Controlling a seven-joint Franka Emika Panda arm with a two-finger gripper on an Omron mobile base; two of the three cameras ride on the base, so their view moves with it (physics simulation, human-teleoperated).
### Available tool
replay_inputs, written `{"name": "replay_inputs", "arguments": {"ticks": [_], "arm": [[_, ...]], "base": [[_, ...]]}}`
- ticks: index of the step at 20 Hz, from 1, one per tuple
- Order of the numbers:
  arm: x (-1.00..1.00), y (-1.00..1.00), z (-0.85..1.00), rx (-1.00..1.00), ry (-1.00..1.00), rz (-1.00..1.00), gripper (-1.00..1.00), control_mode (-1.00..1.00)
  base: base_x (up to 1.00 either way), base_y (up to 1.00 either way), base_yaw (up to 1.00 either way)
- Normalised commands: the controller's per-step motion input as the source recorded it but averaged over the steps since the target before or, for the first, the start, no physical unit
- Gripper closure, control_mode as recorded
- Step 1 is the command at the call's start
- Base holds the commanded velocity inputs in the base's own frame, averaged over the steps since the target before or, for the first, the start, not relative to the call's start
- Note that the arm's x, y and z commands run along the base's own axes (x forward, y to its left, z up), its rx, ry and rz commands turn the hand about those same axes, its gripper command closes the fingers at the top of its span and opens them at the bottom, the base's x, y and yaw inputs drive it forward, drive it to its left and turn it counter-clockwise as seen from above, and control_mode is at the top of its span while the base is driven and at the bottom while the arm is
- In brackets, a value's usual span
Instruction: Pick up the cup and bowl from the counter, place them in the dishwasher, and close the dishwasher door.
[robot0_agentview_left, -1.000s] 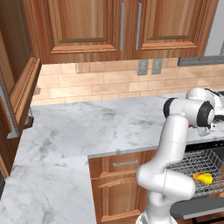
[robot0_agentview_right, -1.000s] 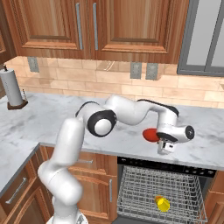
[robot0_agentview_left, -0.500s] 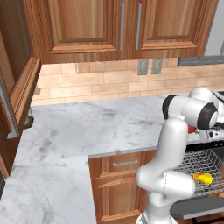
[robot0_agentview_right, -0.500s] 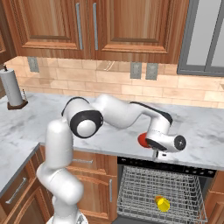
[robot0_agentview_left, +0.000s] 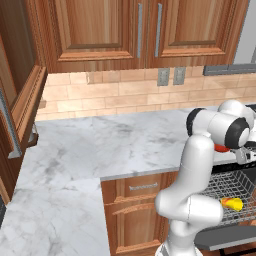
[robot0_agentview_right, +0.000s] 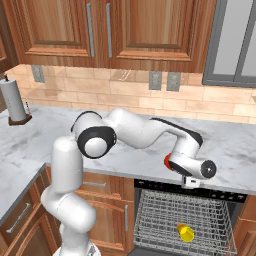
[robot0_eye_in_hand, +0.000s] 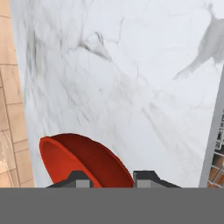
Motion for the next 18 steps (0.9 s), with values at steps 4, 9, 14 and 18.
{"name": "replay_inputs", "arguments": {"ticks": [4, 9, 14, 18], "arm": [[-0.39, -0.34, 0.00, 0.00, 0.00, 0.00, 1.00, -1.00], [-0.57, -0.32, 0.00, 0.00, 0.00, 0.00, 1.00, -1.00], [-0.60, -0.24, -0.01, 0.00, 0.00, 0.00, 1.00, -1.00], [-0.53, -0.21, -0.14, 0.00, 0.00, 0.00, 1.00, -1.00]], "base": [[0.00, 0.00, 0.00], [0.00, 0.00, 0.00], [0.00, 0.00, 0.00], [0.00, 0.00, 0.00]]}}
